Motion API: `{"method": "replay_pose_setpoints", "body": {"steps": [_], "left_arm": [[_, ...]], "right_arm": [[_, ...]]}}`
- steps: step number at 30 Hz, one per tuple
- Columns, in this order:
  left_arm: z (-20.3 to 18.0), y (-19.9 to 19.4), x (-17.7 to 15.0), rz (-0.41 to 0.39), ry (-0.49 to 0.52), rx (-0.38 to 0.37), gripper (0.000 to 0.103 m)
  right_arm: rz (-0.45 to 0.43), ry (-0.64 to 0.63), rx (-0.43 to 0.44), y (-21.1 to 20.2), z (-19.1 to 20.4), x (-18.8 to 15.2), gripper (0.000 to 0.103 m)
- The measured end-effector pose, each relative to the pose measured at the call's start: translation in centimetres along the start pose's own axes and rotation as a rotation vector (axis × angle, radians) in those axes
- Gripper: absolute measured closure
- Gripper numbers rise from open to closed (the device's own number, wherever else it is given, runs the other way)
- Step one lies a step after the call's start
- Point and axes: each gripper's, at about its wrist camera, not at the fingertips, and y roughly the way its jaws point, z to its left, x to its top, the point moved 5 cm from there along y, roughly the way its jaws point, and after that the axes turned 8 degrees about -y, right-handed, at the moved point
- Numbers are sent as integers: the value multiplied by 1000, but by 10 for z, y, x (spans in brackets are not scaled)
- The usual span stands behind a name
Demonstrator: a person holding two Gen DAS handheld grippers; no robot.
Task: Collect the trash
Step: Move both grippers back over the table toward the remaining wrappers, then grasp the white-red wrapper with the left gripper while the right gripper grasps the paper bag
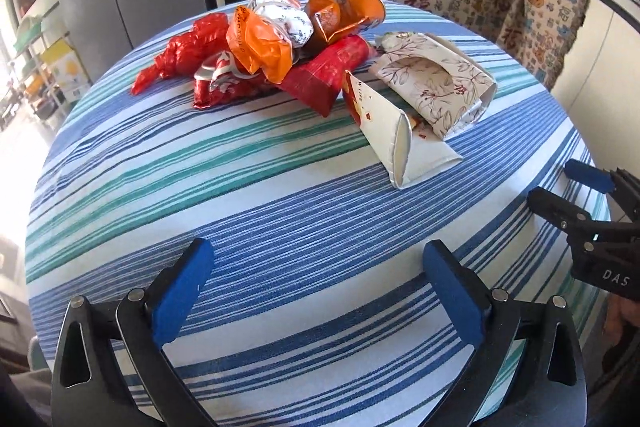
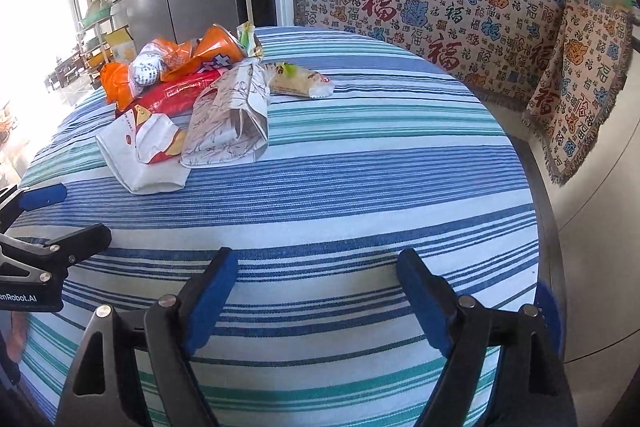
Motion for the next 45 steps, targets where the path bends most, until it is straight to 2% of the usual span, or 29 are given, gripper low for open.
{"method": "replay_pose_setpoints", "body": {"steps": [4,9,11,12,13,16,19,20,21,22,24,28,32,34,35,36,37,38,42,45], "left_arm": [[1,-1,-3,-4,8,-4,0],[0,1,3,31,6,-16,1],[-3,-1,9,31,-27,-88,5],[-5,-2,13,33,-40,-124,12],[-8,-3,19,34,-48,-147,14],[-17,-1,35,13,-46,-160,16],[-22,9,44,16,-46,-152,41],[-24,13,46,21,-43,-156,55],[-25,15,46,23,-36,-162,76],[-27,15,48,18,-23,-169,87],[-27,11,46,0,3,-167,95],[-14,-6,40,8,43,-194,96],[6,-23,26,54,102,-189,94],[14,-28,21,44,102,-174,94],[17,-28,19,37,102,-168,87],[19,-28,17,32,100,-166,69],[21,-26,16,26,91,-164,58],[22,-25,15,15,77,-162,41],[23,-19,11,10,42,-195,39],[23,-20,8,6,48,-196,39]], "right_arm": [[-6,-2,-3,0,1,0,19],[-9,-2,-4,1,1,0,19],[-12,-2,-6,1,1,-1,19],[-13,-2,-7,0,2,-1,19],[-14,-2,-7,0,2,-1,19],[-14,-2,-7,0,2,-2,19],[-15,-2,-6,0,2,-2,19],[-15,-2,-7,0,2,-2,19],[-16,-3,-7,0,3,-2,19],[-16,-3,-7,0,2,-2,19],[-16,-2,-7,0,2,-2,19],[-17,-2,-8,0,2,-2,19],[-17,-3,-9,0,2,-2,19],[-18,-2,-9,0,2,-2,19],[-18,-2,-8,0,2,-2,19],[-18,-2,-8,0,3,-2,19],[-19,-3,-8,0,2,-3,19],[-19,-3,-7,0,2,-3,19],[-14,-17,12,-1,4,-1,19],[-15,21,112,-4,3,14,19]]}}
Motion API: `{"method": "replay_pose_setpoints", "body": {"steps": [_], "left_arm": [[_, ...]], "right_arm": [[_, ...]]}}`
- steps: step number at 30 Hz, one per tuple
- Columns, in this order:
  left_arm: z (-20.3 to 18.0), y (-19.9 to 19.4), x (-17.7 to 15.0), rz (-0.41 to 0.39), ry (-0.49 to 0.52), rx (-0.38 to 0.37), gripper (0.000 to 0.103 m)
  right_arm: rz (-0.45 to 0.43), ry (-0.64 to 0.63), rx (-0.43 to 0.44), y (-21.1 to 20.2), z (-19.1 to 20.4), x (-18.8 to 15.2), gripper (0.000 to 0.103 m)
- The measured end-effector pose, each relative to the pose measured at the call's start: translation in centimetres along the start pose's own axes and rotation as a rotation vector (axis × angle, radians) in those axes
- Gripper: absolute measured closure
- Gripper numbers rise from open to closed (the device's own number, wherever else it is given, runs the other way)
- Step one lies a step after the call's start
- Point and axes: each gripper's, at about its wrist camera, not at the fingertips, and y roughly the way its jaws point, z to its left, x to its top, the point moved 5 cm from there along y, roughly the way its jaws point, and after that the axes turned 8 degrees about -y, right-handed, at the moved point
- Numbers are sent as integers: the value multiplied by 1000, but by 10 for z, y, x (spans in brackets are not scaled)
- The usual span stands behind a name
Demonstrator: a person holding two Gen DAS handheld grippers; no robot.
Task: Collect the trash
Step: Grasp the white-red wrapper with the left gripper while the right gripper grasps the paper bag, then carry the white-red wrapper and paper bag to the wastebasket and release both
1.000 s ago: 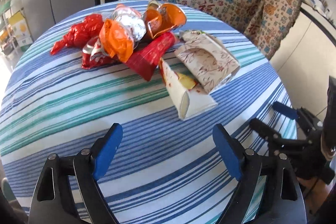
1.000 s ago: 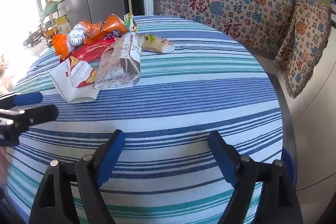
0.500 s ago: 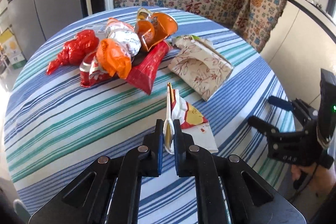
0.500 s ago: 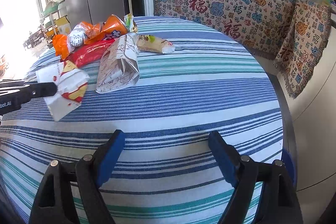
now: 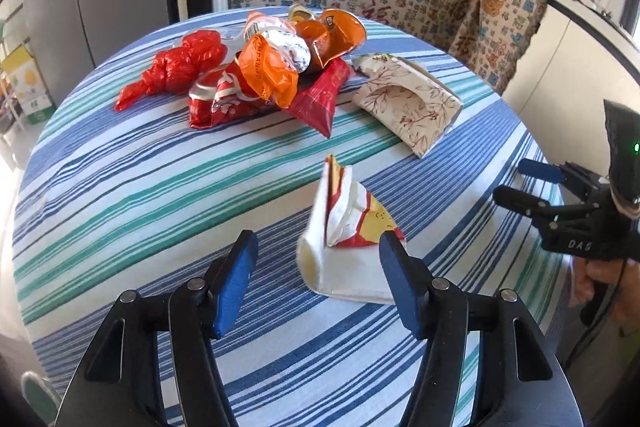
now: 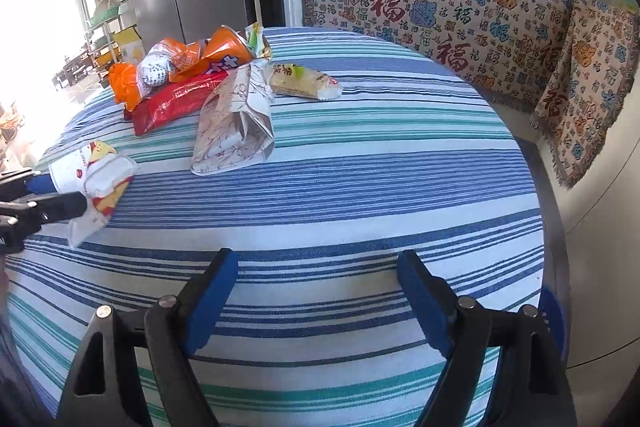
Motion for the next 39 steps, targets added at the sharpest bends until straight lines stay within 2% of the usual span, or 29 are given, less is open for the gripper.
{"method": "replay_pose_setpoints", "body": {"steps": [3,5,9,11,12,13,14,15,16,17,18,28,39], "left_arm": [[3,-3,-2,-9,2,-4,39],[7,-5,0,-16,-16,-13,42],[11,-7,4,-15,-38,-39,54],[10,-8,5,-14,-36,-49,56],[9,-8,5,-12,-31,-51,56],[7,-7,5,-10,-22,-48,56],[5,-6,4,-6,-11,-46,60],[4,-5,4,-3,-2,-42,70],[3,-5,3,-2,4,-37,78],[3,-4,3,-1,10,-30,93],[3,-4,2,-2,13,-25,95],[-12,-17,3,-46,-15,-56,98],[-60,-20,8,-49,10,-98,98]], "right_arm": [[-41,25,62,-6,1,29,19],[-34,12,95,0,6,51,19],[37,-41,124,26,22,84,19],[91,-58,135,41,29,91,19],[91,-58,135,41,29,91,19],[140,-66,103,55,32,95,19],[169,-61,109,61,33,95,21],[193,-47,129,65,33,94,27],[216,-31,149,69,33,92,60],[221,-15,157,68,32,89,63],[208,-4,158,64,32,88,63],[77,34,112,-10,19,52,64],[13,127,44,-47,-14,2,64]]}}
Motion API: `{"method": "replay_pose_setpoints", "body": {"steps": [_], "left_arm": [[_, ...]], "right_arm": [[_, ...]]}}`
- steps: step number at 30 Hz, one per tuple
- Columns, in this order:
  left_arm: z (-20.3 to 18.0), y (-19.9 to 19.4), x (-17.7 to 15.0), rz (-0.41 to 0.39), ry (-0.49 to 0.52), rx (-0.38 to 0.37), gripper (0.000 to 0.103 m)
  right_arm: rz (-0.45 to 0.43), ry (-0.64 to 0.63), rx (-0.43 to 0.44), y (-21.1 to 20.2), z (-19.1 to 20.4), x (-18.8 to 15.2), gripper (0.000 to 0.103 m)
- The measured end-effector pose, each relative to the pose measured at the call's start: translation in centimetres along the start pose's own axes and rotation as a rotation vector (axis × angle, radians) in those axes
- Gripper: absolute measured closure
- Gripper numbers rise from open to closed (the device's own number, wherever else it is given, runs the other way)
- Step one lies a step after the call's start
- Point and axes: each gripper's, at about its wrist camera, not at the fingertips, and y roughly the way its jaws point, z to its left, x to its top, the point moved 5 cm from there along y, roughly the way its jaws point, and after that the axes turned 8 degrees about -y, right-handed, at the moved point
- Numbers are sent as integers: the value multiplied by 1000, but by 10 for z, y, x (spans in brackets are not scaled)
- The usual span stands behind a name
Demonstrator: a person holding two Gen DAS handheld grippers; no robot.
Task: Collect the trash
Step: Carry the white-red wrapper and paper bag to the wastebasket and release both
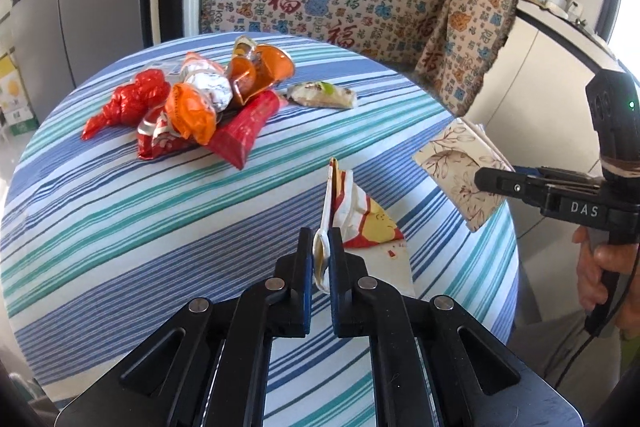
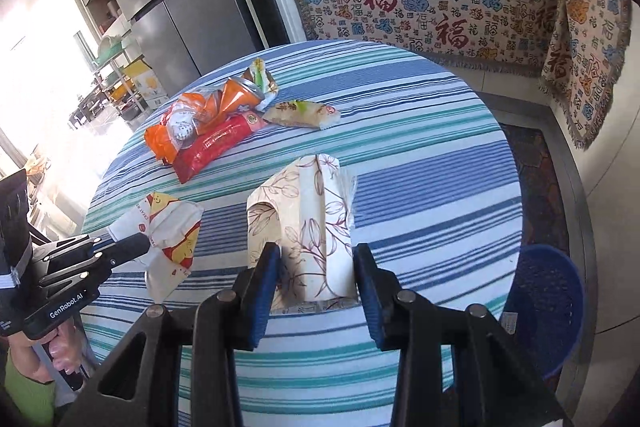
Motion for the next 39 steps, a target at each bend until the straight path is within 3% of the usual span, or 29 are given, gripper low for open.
{"method": "replay_pose_setpoints", "body": {"steps": [22,39], "left_arm": [[-92,18,6,7,83,-72,98],[-211,55,17,41,171,-206,98]], "right_arm": [[-54,155,-83,-48,-80,-40,64],[-59,312,-278,-84,-199,-76,64]]}}
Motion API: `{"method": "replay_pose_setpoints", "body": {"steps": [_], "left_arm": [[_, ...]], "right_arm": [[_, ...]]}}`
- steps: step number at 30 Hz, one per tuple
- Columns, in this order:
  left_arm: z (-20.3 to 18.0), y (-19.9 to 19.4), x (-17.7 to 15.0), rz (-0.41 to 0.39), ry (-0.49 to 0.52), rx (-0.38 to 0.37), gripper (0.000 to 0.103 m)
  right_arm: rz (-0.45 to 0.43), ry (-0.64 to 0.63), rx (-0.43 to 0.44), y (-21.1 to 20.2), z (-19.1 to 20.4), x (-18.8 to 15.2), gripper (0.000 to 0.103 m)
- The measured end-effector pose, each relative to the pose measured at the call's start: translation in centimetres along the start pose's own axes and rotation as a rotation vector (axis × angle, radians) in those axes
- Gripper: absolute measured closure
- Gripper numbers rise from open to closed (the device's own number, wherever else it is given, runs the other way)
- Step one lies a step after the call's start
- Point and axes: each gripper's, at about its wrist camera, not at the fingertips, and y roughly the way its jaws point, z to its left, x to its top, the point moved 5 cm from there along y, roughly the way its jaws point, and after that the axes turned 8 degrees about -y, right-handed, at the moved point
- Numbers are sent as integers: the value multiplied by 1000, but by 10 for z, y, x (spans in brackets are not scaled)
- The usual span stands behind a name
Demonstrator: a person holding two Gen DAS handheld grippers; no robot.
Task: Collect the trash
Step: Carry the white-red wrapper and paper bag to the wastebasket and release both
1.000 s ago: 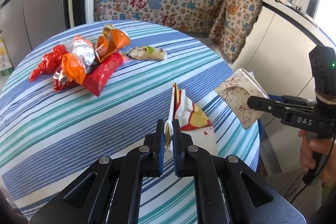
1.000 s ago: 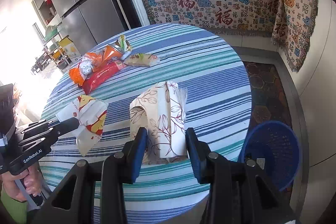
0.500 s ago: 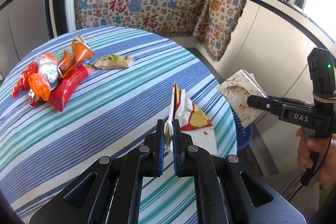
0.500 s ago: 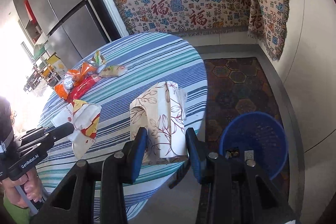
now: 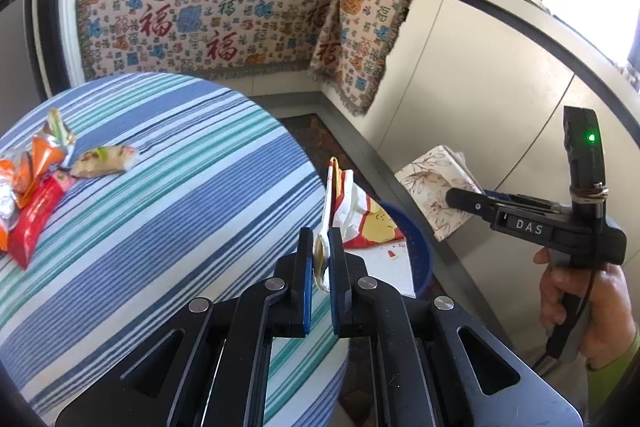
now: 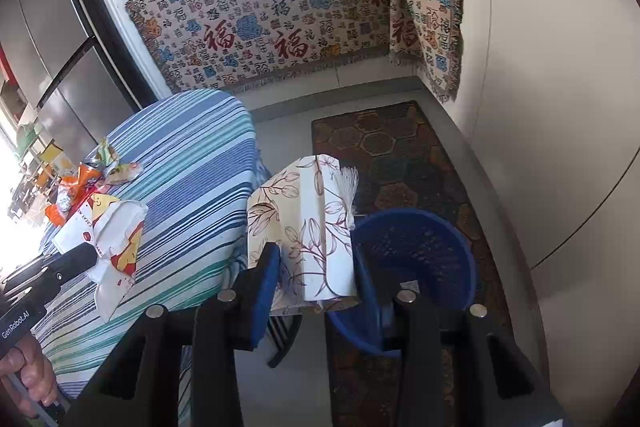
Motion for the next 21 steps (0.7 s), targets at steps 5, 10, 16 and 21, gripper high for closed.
{"method": "replay_pose_setpoints", "body": {"steps": [5,10,16,21], "left_arm": [[-35,31,0,28,35,-22,98],[-63,58,-6,55,67,-35,98],[-82,91,-10,82,93,-31,98],[-93,117,-16,99,113,-24,98]], "right_arm": [[0,22,-58,7,-36,4,64],[18,26,-118,23,-66,1,64],[60,73,-143,49,-98,-16,64],[88,101,-136,63,-114,-20,64]]}}
